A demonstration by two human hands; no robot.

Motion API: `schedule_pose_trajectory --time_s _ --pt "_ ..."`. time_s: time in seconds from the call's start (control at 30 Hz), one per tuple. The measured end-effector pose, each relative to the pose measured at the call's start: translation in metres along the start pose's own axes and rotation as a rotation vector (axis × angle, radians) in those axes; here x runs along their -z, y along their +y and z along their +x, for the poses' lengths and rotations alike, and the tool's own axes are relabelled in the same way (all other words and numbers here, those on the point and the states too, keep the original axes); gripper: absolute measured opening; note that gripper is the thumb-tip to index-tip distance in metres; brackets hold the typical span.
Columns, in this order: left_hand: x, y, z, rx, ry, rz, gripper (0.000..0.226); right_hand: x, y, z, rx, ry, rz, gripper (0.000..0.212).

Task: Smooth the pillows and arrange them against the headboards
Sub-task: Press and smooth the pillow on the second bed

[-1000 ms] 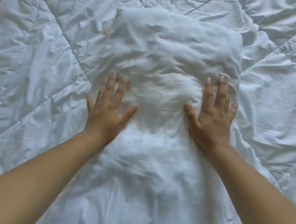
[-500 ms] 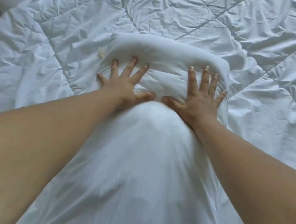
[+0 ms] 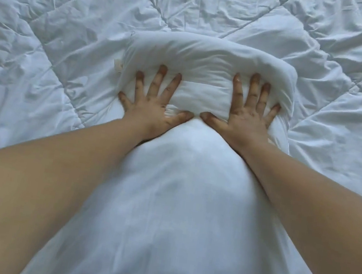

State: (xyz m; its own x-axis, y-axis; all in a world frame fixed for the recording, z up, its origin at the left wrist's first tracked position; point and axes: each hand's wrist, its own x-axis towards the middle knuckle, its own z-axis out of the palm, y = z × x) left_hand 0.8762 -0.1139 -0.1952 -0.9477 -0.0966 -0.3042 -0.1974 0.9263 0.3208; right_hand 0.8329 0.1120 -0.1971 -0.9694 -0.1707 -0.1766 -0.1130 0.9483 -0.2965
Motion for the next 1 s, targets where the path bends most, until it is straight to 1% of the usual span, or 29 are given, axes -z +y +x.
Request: schedule_pose_trajectory --time_s 0.03,0.07,0.13,0.17,0.2,0.27,0.33,0.43,0.57,0.63,0.7,0.77,0.83,0.93,1.0 --pt "0.012 0.003 -0.005 0.005 0.001 -0.031 0.093 0.01 0.001 -0.005 0.009 -0.009 0.024 0.12" --pt "0.027 0.009 -0.009 0.021 0.047 -0.087 0.09 0.021 0.001 -0.012 0.018 -0.001 0.053 0.119" --pt "0.048 0.023 -0.009 0.049 0.229 -0.169 0.071 0.038 -0.001 -0.022 0.008 0.047 0.129 0.116" --pt "0.054 0.03 -0.002 0.034 0.286 -0.159 0.063 0.042 -0.003 -0.021 -0.023 0.066 0.166 0.115" --pt "0.058 0.037 0.006 0.004 0.286 -0.126 0.063 0.045 -0.007 -0.015 -0.069 0.072 0.189 0.115" --pt "0.055 0.044 0.021 -0.004 0.177 -0.091 0.073 0.046 -0.017 0.005 -0.182 0.043 0.181 0.12" --pt "0.042 0.041 0.031 0.057 0.077 -0.126 0.081 0.04 -0.024 0.022 -0.266 -0.023 0.135 0.127" --pt "0.027 0.033 0.035 0.104 0.039 -0.091 0.086 0.025 -0.024 0.03 -0.287 -0.101 0.041 0.132" --pt "0.033 0.042 0.018 0.117 0.003 -0.014 0.097 0.036 -0.027 0.018 -0.306 -0.19 0.034 0.137" --pt "0.035 0.044 -0.004 0.146 -0.015 -0.084 0.104 0.047 -0.032 -0.002 -0.331 -0.22 0.053 0.14" --pt "0.036 0.043 -0.031 0.189 -0.048 -0.139 0.112 0.055 -0.033 -0.03 -0.369 -0.249 0.083 0.137" --pt "0.035 0.039 -0.062 0.204 -0.079 -0.176 0.12 0.062 -0.03 -0.061 -0.386 -0.318 0.117 0.134" --pt "0.031 0.036 -0.094 0.218 -0.103 -0.249 0.127 0.067 -0.026 -0.093 -0.394 -0.357 0.153 0.134" --pt "0.019 0.033 -0.151 0.26 -0.091 -0.269 0.129 0.068 -0.026 -0.14 -0.384 -0.329 0.204 0.139" --pt "0.003 0.033 -0.194 0.254 -0.096 -0.244 0.127 0.055 -0.027 -0.18 -0.338 -0.273 0.137 0.139"
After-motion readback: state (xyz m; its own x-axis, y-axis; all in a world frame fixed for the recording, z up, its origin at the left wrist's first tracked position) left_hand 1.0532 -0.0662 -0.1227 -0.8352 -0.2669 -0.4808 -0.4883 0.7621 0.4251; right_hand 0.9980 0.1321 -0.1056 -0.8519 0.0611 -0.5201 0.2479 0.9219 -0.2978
